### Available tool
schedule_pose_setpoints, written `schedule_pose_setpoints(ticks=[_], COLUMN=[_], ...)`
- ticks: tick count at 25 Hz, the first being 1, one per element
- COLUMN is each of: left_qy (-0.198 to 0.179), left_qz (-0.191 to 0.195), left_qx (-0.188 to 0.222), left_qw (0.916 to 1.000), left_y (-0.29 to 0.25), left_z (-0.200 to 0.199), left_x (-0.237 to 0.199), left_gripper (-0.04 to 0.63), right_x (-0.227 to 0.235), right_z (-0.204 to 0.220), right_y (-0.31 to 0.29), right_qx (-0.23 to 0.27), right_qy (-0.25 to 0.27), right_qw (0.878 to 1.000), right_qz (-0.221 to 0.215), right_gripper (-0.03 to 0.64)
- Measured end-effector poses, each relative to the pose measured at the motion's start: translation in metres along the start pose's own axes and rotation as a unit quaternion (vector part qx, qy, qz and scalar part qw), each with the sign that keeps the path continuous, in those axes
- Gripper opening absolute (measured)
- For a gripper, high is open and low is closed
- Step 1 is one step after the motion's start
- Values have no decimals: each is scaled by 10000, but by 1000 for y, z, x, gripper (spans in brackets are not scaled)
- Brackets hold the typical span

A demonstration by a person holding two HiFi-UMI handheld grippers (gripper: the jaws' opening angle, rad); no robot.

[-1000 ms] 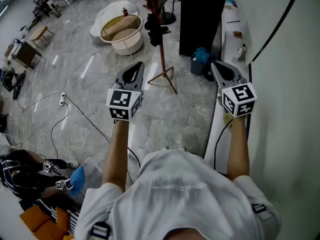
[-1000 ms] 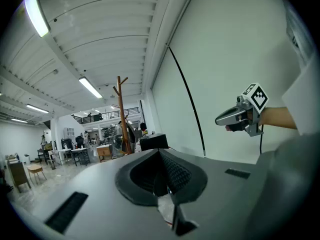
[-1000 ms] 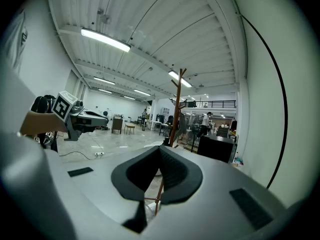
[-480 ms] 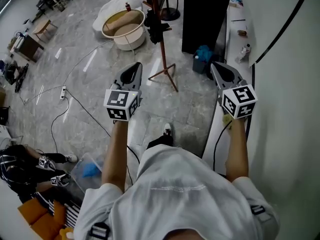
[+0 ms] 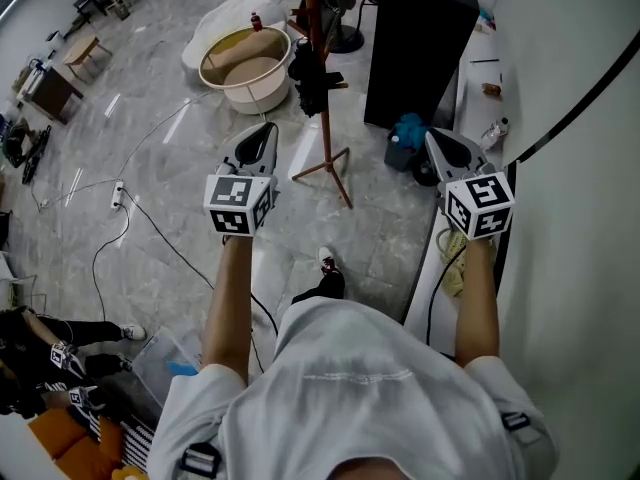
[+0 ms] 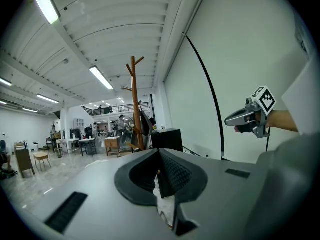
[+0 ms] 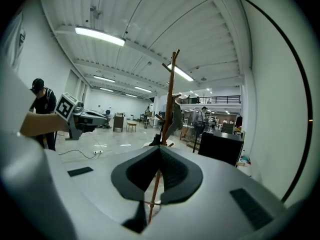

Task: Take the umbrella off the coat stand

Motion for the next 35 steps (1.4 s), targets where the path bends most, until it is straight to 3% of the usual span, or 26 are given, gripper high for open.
schedule_pose_setpoints(ticks=[5,14,19,21,26,35], left_qy=[124,434,733,890,1208,1152], left_qz=[172,641,472,472,401,-192], left_qx=[-107,-592,-1125,-1354,-1634,-1803], left_qw=[9997,9952,9898,9857,9783,9767], left_y=[-75,-188,-246,-265,-308,-349], left_z=[9,44,88,107,128,149], left_x=[-39,-84,-99,-100,-96,-101], left_gripper=[44,221,355,376,388,387], right_x=[38,79,107,120,156,188], right_z=[-13,1,15,17,21,40], right_y=[-67,-158,-189,-198,-218,-248], right_qx=[18,-344,-476,-489,-604,-859], right_qy=[-9,-319,-523,-598,-514,-440], right_qw=[10000,9989,9975,9970,9967,9936], right_qz=[44,52,45,17,-160,-595], right_gripper=[23,23,23,23,23,23])
Point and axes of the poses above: the fingertips, and each gripper's own axes: y backward along the fingers, x to its right, z out of its underside, the point moved 5 cm from there along y, backward along the fingers, and after that the axes turned 1 degree about y, right-handed, at the moved point
